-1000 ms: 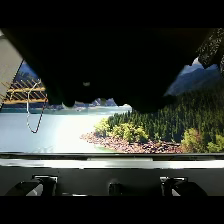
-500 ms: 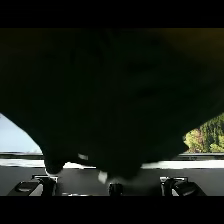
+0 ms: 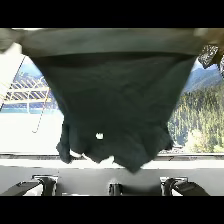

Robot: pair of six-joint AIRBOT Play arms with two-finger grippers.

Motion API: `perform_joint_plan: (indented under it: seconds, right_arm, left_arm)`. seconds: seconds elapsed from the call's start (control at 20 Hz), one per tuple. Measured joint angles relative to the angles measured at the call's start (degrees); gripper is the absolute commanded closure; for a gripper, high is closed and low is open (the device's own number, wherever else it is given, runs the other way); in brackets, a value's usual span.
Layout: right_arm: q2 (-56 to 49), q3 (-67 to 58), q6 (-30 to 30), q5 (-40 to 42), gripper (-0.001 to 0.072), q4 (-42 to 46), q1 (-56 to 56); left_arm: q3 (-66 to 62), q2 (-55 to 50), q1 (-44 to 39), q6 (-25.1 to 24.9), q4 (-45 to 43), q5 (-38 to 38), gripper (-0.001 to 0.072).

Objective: Fold the clothes and pants, and hang the long-sleeved shirts on hangers.

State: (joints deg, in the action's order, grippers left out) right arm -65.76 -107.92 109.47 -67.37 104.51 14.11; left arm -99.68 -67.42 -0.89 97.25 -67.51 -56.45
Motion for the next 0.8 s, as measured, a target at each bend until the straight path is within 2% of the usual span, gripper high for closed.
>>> perform_joint_plan:
  seconds: [0.2, 0.3, 0.45, 0.5, 0.55, 0.65, 0.7, 0.8]
  right_arm:
    - [-15.4, 1.9, 11.5, 9.1, 0.0669, 2.2, 0.0]
    - [-23.1, 2.2, 16.9, 11.6, 0.0657, 0.3, 0.0]
    - [-32.1, 2.4, 20.1, 12.0, 0.0436, -6.1, 0.0]
    - [-34.2, 2.4, 20.0, 11.3, 0.0393, -8.6, 0.0]
    - [-35.5, 2.4, 19.3, 10.3, 0.0339, -10.7, 0.0]
    - [-36.2, 2.4, 16.5, 7.4, 0.0218, -14.1, 0.0]
    - [-35.6, 2.4, 14.5, 5.9, 0.0213, -14.7, 0.0]
    - [-32.5, 2.4, 9.6, 2.4, 0.0211, -14.4, 0.0]
  left_arm:
    - [1.6, -14.6, -2.1, 0.2, -0.5, 8.9, 0.0668]
    - [1.9, -21.5, -3.5, 0.3, 0.1, 10.1, 0.0668]
    - [2.1, -29.3, -5.3, 0.3, 2.0, 9.4, 0.0667]
    - [2.1, -31.2, -5.8, 0.3, 2.3, 8.2, 0.0658]
    - [2.1, -32.6, -6.1, 0.4, 2.7, 7.0, 0.055]
    - [2.1, -33.7, -6.3, 0.9, 3.1, 4.2, 0.0142]
    - [2.1, -33.6, -6.2, 1.6, 3.3, 2.9, 0.0086]
    - [2.1, -31.9, -5.3, 3.2, 3.4, -0.3, 0.0085]
